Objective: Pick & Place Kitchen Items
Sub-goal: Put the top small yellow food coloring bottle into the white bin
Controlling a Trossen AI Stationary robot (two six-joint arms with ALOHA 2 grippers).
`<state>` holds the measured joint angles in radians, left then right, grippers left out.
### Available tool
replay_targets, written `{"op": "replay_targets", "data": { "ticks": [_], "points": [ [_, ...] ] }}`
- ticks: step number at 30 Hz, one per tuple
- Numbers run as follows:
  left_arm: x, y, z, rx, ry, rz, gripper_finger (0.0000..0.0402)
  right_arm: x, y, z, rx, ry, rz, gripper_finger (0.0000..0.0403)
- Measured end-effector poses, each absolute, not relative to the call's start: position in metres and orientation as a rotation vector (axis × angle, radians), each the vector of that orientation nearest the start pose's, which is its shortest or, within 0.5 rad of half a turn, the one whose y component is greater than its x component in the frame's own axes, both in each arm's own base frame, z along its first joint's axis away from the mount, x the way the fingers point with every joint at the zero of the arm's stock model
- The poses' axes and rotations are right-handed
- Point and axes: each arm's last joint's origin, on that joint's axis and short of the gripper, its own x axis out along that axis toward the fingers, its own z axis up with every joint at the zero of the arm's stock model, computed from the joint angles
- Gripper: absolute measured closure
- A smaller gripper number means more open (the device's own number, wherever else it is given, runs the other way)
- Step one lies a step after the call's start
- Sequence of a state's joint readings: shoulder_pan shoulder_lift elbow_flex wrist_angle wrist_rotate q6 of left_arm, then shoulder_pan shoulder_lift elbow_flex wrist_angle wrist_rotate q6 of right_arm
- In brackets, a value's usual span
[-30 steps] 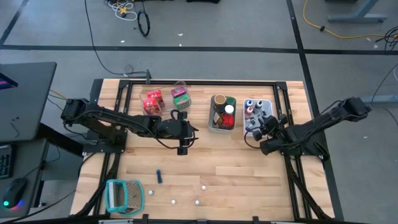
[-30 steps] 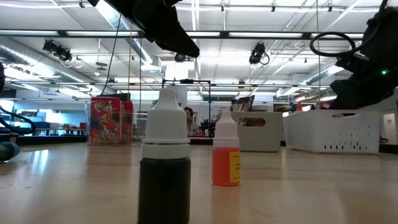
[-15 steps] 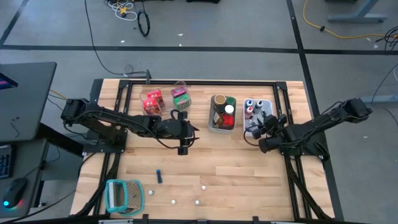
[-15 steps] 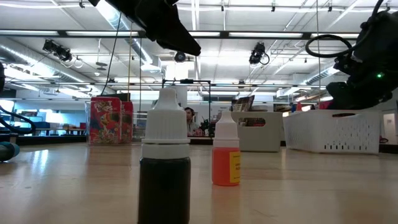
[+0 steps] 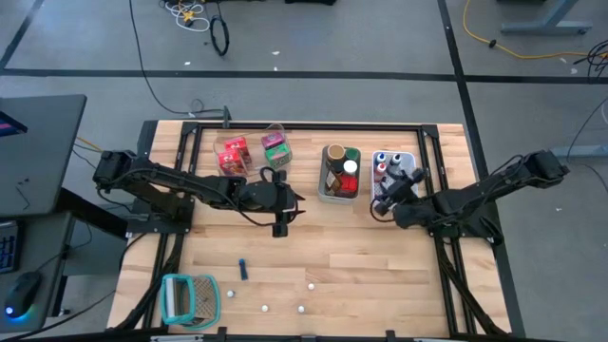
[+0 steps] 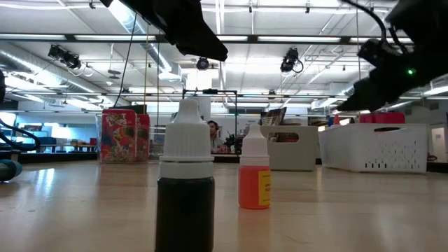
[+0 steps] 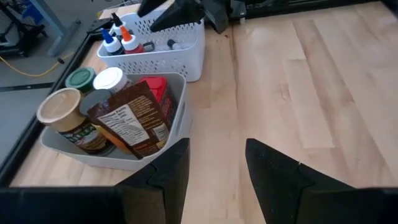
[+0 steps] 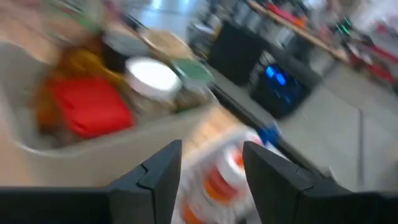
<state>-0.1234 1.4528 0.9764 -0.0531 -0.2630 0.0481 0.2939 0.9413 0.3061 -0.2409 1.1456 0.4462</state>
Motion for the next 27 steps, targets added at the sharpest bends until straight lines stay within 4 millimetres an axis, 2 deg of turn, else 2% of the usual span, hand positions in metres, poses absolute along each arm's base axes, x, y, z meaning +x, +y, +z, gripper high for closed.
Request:
{"op": "replay_targets", "data": {
  "ticks": [7,12,14,21,27],
  "points": [
    [0.315,-0.035,0.258,0.101,0.524,0.062,0.0236,0.175,0.028,0.189,-0.306,0.334,-0.660,0.0220],
    [0.313,-0.051,0.258,0.132,0.525,0.007,0.0236,0.182,0.034,0.206,-0.319,0.199,-0.481,0.0220],
    [0.310,-0.062,0.257,0.149,0.532,-0.004,0.0236,0.184,0.036,0.208,-0.318,0.169,-0.408,0.0220],
    [0.290,-0.091,0.252,0.220,0.615,0.116,0.0236,0.186,0.043,0.211,-0.307,0.114,-0.154,0.0220],
    [0.273,-0.104,0.247,0.177,0.720,0.098,0.0236,0.192,0.047,0.216,-0.272,0.014,-0.077,0.0220]
  ]
}}
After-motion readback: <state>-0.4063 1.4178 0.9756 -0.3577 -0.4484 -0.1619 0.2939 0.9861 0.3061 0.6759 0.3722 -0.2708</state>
